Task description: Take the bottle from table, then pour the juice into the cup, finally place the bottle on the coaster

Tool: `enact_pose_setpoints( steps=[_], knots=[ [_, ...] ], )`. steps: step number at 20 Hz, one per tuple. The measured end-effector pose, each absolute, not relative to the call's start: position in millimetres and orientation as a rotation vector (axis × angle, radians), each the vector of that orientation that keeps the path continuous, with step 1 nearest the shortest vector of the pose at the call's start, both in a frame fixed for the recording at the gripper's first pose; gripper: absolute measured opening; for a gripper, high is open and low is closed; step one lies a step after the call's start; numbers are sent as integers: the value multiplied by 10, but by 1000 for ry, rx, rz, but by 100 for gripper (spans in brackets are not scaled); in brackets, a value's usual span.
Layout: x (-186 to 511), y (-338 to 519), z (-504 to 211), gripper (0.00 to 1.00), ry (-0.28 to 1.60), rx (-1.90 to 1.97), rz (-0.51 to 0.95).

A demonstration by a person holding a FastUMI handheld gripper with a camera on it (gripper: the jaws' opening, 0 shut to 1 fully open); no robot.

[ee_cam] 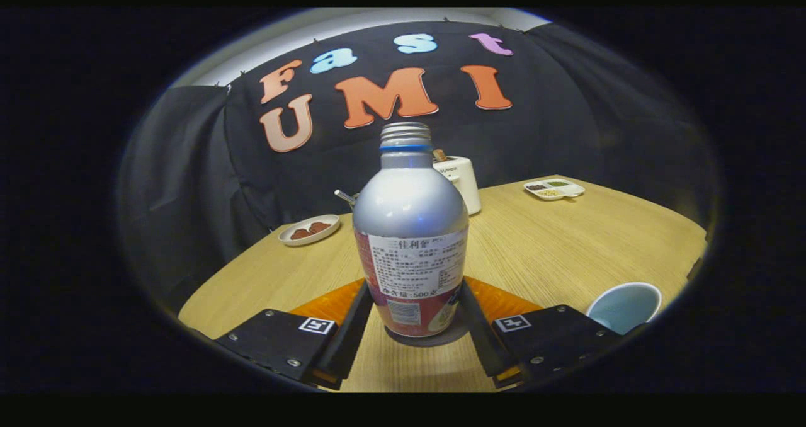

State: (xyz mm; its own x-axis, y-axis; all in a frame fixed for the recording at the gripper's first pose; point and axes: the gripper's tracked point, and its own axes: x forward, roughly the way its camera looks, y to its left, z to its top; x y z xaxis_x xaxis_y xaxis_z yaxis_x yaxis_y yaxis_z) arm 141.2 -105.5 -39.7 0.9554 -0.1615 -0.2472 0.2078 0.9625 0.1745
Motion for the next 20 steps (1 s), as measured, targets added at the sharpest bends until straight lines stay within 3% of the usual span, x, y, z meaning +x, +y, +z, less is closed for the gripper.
enact_pose_setpoints(
  steps=[20],
  knots=[
    [1386, -976, -614, 82, 267, 122, -172]
  ],
)
